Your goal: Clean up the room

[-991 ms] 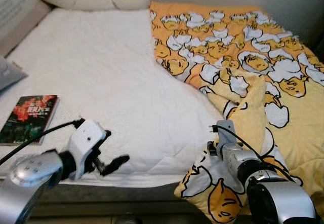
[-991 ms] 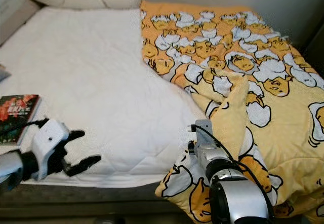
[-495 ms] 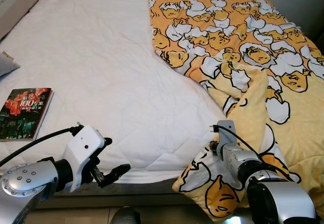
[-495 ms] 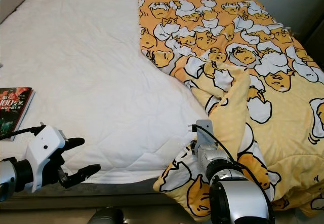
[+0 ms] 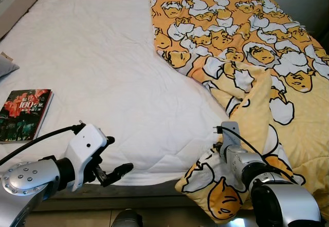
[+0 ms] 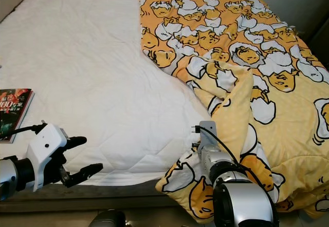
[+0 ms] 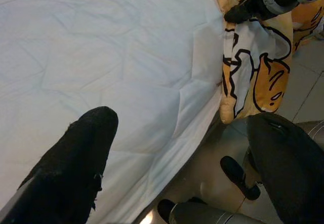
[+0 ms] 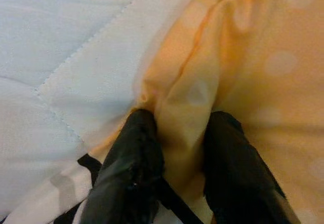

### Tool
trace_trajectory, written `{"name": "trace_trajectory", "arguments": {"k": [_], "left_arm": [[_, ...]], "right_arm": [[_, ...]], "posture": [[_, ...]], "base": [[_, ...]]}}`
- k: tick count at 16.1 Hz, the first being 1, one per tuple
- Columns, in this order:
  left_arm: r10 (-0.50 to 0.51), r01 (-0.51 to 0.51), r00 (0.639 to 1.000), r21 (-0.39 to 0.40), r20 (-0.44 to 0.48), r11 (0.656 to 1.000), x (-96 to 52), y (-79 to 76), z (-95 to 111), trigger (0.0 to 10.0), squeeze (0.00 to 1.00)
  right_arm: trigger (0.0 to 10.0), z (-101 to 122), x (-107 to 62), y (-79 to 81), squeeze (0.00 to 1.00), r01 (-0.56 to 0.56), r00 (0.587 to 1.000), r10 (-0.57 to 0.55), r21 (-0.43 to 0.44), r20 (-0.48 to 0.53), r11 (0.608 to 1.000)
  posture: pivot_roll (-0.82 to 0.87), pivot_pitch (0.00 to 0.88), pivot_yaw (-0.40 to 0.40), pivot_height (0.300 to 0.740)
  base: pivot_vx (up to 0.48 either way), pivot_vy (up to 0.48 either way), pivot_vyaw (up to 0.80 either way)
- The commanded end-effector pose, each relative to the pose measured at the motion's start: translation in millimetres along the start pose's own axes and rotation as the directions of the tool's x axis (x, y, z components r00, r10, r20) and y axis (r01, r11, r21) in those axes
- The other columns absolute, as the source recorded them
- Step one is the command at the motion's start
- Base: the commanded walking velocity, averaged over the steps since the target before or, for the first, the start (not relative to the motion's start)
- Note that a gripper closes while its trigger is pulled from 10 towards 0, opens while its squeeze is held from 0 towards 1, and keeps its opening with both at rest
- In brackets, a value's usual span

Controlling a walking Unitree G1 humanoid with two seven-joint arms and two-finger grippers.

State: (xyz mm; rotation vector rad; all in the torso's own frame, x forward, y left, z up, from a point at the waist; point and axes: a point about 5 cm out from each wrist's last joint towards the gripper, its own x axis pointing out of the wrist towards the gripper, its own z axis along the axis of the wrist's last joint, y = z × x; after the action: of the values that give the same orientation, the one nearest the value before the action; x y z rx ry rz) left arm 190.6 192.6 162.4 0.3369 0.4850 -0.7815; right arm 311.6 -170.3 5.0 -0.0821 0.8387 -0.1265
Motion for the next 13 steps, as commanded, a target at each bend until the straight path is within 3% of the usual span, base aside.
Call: {"name": "trace_trajectory", "arguments": {"k": [1, 7, 10, 12, 13], "left_arm": [[-0.004, 0.004, 1.0, 0.009, -0.008, 1.0, -0.1, 0.1, 1, 10.0, 0.0], [0.005, -0.005, 1.0, -0.005, 0.024, 1.0, 8.5, 2.8, 4, 10.0, 0.0], [0.015, -0.015, 0.999, -0.01, 0.035, 1.0, 12.0, 3.6, 4, 10.0, 0.0], [0.016, -0.016, 0.999, -0.012, 0.038, 1.0, 11.8, 2.9, 4, 10.0, 0.0], [0.018, -0.017, 0.999, -0.013, 0.04, 1.0, 11.8, 2.5, 4, 10.0, 0.0]], "right_arm": [[0.0, 2, 0.0, -2.3, 0.0, -0.003, 1.0, 0.003, 0.01, 0.0, 1.0], [0.0, 9, -0.8, 4.1, 0.0, -0.058, 0.998, 0.058, -0.019, 0.032, 0.998], [0.0, 14, -2.4, 14.5, 0.0, -0.192, 0.977, 0.195, -0.038, 0.092, 0.981], [0.0, 11, -4.5, 20.8, 0.0, -0.327, 0.934, 0.34, -0.121, 0.111, 0.937], [0.0, 7, -7.0, 22.7, 0.0, -0.431, 0.881, 0.459, -0.204, 0.115, 0.879]], "posture": [[0.32, 0.116, -0.054, 0.74], [0.3, 0.086, -0.054, 0.74], [0.29, 0.078, -0.059, 0.74], [0.29, 0.072, -0.062, 0.74], [0.28, 0.066, -0.063, 0.74]], "base": [[0.0, 0.0, 0.0], [0.0, 0.0, 0.0], [0.0, 0.0, 0.0], [0.0, 0.0, 0.0], [0.0, 0.0, 0.0]]}}
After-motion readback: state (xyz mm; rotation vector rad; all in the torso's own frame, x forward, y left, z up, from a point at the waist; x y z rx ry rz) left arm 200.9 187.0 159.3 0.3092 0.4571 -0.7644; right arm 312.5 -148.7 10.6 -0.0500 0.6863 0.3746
